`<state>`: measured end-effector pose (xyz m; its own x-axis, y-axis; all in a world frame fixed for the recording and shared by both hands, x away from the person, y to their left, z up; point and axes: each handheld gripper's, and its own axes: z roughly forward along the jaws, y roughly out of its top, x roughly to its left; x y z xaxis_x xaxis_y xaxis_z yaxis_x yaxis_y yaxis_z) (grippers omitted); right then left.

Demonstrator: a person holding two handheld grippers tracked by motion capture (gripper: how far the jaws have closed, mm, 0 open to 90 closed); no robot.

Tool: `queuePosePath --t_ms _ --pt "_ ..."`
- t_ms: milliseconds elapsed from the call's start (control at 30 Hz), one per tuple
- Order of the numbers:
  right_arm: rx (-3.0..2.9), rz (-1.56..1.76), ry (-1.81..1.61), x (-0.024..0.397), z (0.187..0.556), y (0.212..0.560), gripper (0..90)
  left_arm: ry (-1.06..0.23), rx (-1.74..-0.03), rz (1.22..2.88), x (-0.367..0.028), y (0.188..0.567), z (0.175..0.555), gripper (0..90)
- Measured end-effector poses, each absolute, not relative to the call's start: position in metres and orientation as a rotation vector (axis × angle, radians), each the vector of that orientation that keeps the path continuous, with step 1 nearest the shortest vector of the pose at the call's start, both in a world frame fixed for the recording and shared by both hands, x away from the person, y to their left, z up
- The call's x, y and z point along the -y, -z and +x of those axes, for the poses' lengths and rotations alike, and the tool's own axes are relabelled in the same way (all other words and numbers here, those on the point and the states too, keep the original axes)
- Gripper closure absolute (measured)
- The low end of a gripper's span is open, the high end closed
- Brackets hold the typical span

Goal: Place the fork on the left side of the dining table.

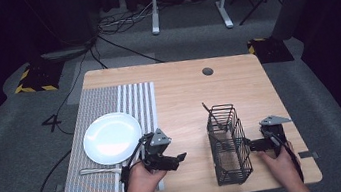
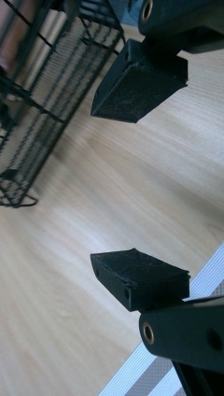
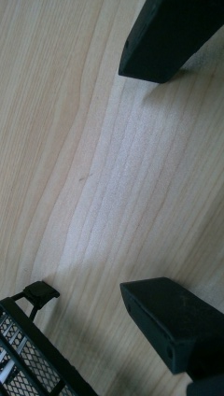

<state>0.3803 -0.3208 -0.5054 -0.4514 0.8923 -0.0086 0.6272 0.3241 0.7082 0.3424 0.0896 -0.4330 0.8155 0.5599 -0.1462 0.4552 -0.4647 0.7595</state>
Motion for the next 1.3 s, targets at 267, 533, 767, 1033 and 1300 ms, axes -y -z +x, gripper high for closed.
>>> queuePosePath --t_ms 267,533,767,1033,1300 --pt "-2.195 1.344 -0.904 0.321 0.38 0.505 0.3 -0.197 -0.695 2.134 -0.096 0.403 0.354 27.7" --pt "-2.193 1.345 -0.903 0.321 0.38 0.505 0.4 -0.2 -0.673 2.108 -0.095 0.39 0.363 28.0" --pt "-2.193 1.345 -0.902 0.321 0.38 0.505 0.5 -0.178 -0.665 2.08 -0.088 0.383 0.377 27.0" --pt "-2.191 1.347 -0.903 0.321 0.38 0.505 0.6 -0.142 -0.665 2.025 -0.076 0.378 0.402 28.1" --pt "-2.191 1.349 -0.903 0.321 0.38 0.505 0.7 -0.14 -0.616 1.974 -0.059 0.377 0.416 28.1"
